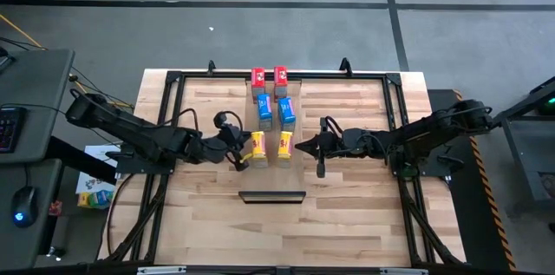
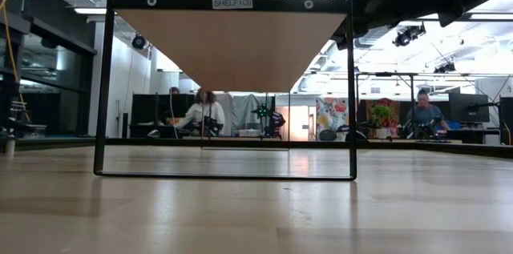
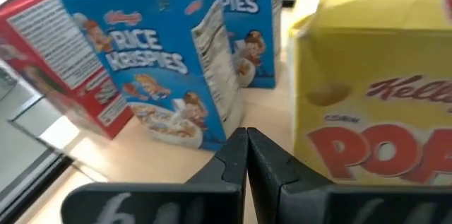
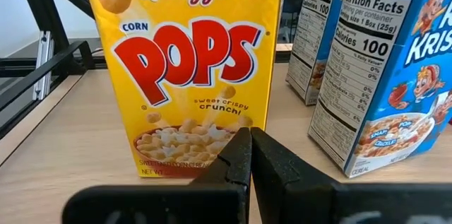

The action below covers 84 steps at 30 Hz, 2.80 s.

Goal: Stack cereal on shelf
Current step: Put the yellow cereal box and aligned with the yellow cereal box on the shelf, then return to Home Position

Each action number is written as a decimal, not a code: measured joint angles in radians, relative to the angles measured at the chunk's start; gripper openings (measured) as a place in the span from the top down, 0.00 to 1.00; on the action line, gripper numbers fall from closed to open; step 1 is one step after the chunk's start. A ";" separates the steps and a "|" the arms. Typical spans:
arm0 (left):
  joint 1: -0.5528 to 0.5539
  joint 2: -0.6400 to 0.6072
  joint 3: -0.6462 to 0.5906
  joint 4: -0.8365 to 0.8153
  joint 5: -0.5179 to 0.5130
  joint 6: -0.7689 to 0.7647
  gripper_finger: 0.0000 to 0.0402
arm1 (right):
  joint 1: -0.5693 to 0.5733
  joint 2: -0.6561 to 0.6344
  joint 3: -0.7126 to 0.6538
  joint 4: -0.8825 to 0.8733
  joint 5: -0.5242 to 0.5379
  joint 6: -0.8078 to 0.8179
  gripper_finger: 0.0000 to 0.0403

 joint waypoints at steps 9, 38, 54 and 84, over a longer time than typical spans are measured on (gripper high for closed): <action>0.000 -0.094 0.000 -0.136 -0.052 -0.052 1.00 | 0.000 -0.098 0.000 -0.162 0.044 0.000 1.00; -0.013 -0.597 -0.613 0.592 0.238 0.152 1.00 | 0.000 -1.022 -0.192 -0.884 0.136 0.110 1.00; -0.014 -0.594 -0.788 0.816 0.283 0.069 1.00 | 0.001 -1.336 -0.336 -0.868 0.107 0.155 1.00; -0.013 -0.588 -0.788 0.623 0.332 0.080 1.00 | 0.002 -1.310 -0.533 -0.601 0.072 0.139 1.00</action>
